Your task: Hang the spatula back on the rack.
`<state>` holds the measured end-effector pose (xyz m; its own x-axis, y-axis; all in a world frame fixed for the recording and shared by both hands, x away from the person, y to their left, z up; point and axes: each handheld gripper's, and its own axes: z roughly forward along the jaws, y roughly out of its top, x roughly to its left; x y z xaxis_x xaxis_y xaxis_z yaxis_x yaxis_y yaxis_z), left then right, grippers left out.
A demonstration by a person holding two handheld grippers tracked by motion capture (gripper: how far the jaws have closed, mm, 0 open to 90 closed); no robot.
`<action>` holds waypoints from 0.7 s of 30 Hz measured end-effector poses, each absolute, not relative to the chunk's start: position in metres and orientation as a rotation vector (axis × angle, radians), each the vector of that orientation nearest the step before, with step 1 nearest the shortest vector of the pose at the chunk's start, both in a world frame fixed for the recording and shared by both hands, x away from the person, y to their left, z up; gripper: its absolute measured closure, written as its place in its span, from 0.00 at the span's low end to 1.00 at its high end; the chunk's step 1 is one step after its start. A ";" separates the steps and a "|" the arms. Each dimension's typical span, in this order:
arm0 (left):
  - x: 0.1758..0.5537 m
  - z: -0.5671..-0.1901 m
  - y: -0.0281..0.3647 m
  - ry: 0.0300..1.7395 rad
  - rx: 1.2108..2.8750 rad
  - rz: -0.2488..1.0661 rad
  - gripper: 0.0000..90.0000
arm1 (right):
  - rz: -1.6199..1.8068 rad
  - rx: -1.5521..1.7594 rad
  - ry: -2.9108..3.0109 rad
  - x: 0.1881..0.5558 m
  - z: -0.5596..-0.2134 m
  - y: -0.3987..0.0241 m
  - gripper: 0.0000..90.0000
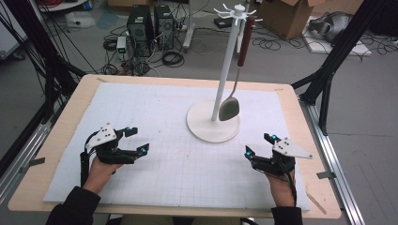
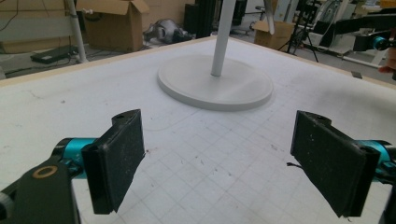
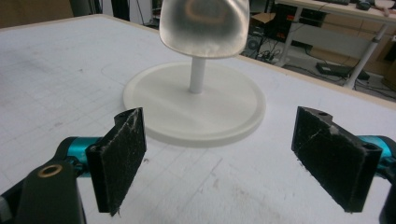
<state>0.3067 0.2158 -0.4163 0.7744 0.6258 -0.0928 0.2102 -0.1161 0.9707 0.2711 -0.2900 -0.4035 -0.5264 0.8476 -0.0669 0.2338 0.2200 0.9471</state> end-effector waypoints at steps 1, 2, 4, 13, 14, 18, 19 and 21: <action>0.306 -0.418 0.216 0.664 1.689 0.399 0.20 | 1.317 0.996 1.898 0.271 -0.403 -0.290 0.19; 0.306 -0.419 0.217 0.665 1.690 0.398 0.20 | 1.315 1.001 1.892 0.269 -0.406 -0.291 0.19; 0.305 -0.421 0.217 0.669 1.690 0.395 0.20 | 1.309 1.012 1.893 0.267 -0.409 -0.292 0.19; 0.299 -0.429 0.220 0.679 1.690 0.383 0.20 | 1.294 1.005 1.894 0.261 -0.414 -0.287 0.19; 0.299 -0.429 0.220 0.685 1.686 0.384 0.20 | 1.296 1.010 1.896 0.261 -0.414 -0.286 0.19; 0.299 -0.429 0.221 0.690 1.677 0.384 0.20 | 1.294 1.004 1.892 0.261 -0.413 -0.285 0.19; 0.299 -0.429 0.221 0.689 1.679 0.386 0.20 | 1.293 1.005 1.892 0.261 -0.413 -0.286 0.19; 0.299 -0.430 0.221 0.691 1.682 0.386 0.20 | 1.290 1.007 1.887 0.262 -0.413 -0.287 0.19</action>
